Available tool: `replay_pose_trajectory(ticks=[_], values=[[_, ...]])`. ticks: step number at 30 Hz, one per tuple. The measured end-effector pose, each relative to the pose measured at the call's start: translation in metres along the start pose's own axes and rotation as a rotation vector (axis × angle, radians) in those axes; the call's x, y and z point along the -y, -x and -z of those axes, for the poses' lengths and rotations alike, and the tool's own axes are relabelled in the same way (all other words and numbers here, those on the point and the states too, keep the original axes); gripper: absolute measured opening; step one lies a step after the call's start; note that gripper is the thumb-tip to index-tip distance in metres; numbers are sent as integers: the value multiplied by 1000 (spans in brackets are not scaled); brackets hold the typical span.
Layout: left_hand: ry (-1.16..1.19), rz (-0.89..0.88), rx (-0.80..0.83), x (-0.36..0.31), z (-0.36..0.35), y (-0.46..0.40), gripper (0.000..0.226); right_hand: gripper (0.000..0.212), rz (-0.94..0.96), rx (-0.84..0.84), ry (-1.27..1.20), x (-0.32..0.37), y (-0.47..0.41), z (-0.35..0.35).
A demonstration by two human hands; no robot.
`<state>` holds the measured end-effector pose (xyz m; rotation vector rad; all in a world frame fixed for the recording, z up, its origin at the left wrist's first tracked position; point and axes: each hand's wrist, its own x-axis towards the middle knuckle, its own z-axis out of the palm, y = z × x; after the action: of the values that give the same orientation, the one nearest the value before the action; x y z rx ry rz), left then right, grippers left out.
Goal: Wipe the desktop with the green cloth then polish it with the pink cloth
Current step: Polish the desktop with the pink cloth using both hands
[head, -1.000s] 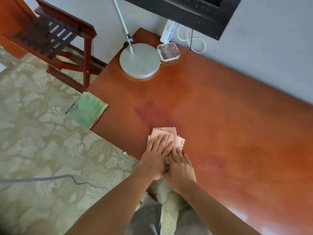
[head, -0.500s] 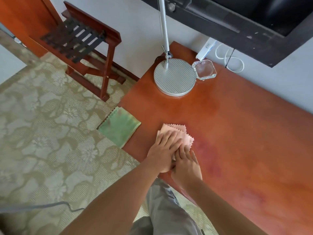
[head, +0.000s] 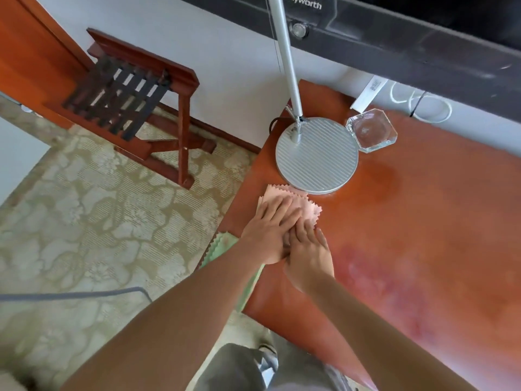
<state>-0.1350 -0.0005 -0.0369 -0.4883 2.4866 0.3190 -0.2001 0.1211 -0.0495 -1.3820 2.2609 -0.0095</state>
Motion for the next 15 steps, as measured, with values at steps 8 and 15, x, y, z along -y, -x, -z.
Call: replay_pose_trajectory(ticks=[8, 15], values=[[-32, -82, -83, 57, -3, -8, 93, 82, -52, -14, -34, 31, -27, 7], [20, -118, -46, 74, 0, -2, 93, 73, -211, -59, -125, 61, -30, 8]])
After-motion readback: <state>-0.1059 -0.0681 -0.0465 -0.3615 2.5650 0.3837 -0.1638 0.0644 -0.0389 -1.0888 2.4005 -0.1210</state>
